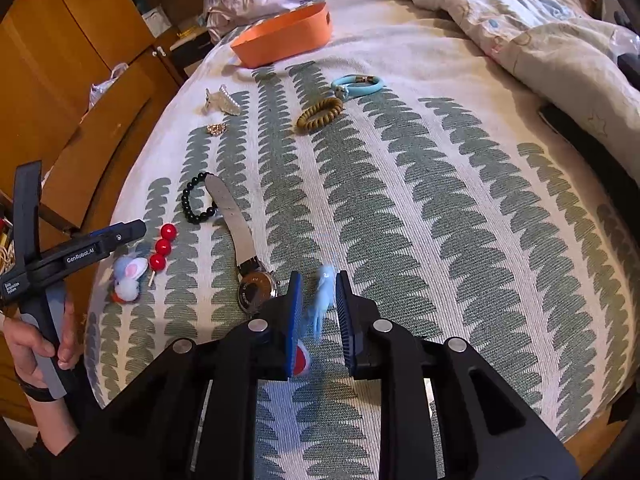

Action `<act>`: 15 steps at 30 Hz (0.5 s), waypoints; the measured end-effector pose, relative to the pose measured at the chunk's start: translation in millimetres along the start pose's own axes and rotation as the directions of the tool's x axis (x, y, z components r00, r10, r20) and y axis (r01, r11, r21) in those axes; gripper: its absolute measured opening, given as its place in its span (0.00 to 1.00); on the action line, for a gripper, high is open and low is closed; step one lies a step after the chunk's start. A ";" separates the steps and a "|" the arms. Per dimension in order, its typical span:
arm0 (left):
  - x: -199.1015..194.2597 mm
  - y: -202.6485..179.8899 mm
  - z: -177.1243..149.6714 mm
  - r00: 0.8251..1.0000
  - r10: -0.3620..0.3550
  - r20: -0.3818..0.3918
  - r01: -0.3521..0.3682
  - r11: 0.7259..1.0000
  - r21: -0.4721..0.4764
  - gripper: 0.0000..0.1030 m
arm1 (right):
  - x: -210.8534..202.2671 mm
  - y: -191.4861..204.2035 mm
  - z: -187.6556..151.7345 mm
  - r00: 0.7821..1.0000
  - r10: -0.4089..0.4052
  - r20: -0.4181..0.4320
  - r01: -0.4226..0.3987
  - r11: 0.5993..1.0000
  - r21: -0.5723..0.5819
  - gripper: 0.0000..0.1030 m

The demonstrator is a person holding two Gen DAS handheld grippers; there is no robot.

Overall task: Organize jewelry
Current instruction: 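Lift the green clip with the left tool while the right tool lifts the light-blue clip, then open the left tool to drop the green clip while the right tool drops the light-blue clip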

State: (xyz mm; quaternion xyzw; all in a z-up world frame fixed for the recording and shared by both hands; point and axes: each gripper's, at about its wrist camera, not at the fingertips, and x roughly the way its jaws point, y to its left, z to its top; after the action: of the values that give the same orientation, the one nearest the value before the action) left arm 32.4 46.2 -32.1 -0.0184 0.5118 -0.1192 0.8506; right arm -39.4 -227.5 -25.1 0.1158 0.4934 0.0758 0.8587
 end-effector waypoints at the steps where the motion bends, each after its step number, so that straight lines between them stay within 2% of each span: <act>1: -0.5 0.5 0.4 1.000 -0.002 0.001 0.002 1.000 -0.003 0.54 | -0.5 -0.8 0.1 1.000 0.002 0.003 -0.002 1.000 0.002 0.22; 8: -2.1 1.4 2.1 1.000 -0.010 0.009 0.010 1.000 -0.009 0.54 | -4.1 -1.3 1.9 0.999 0.017 0.028 -0.017 1.000 0.001 0.23; 15: -5.8 0.8 2.4 1.000 -0.003 0.027 0.003 1.000 -0.010 0.62 | -6.1 -1.8 1.8 0.999 0.017 0.041 -0.017 1.000 0.004 0.23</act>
State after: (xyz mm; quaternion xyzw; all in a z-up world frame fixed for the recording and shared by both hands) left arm 32.0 48.0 -26.1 -0.0249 0.5008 -0.1177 0.8572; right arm -40.8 -230.9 -19.6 0.1236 0.4747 0.0797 0.8678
